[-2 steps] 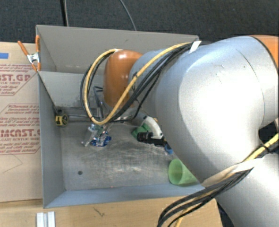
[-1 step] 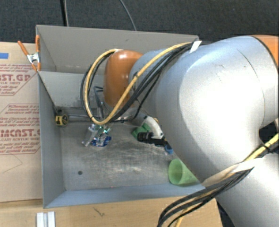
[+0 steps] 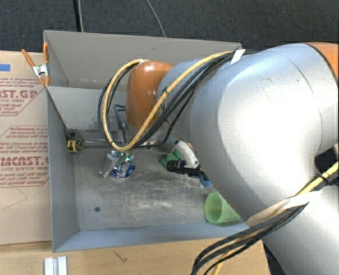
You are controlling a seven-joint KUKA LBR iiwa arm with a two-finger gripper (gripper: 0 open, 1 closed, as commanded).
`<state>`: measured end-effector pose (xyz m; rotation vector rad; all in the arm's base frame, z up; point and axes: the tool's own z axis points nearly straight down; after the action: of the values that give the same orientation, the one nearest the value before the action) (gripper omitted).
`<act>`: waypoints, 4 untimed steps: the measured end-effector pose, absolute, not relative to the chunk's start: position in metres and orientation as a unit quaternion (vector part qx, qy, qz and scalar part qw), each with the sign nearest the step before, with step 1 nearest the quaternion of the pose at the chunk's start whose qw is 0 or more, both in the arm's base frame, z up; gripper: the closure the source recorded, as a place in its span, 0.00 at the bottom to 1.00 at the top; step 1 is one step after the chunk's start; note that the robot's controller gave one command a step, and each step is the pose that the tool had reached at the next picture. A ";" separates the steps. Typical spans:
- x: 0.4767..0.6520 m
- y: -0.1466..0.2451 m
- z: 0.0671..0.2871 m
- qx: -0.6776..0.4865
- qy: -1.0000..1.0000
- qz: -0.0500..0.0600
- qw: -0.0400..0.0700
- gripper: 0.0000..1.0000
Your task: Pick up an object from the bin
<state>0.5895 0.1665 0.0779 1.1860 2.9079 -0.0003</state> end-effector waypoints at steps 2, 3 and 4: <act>0.589 0.167 0.078 0.378 0.926 0.000 0.001 0.00; 0.589 0.167 0.078 0.378 0.926 0.000 0.001 0.00; 0.589 0.167 0.078 0.378 0.926 0.000 0.001 0.00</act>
Offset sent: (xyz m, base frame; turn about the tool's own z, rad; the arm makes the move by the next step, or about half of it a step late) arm 0.0000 0.0000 0.0000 0.0000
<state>0.5895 0.1666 0.0779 1.1858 2.9078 -0.0007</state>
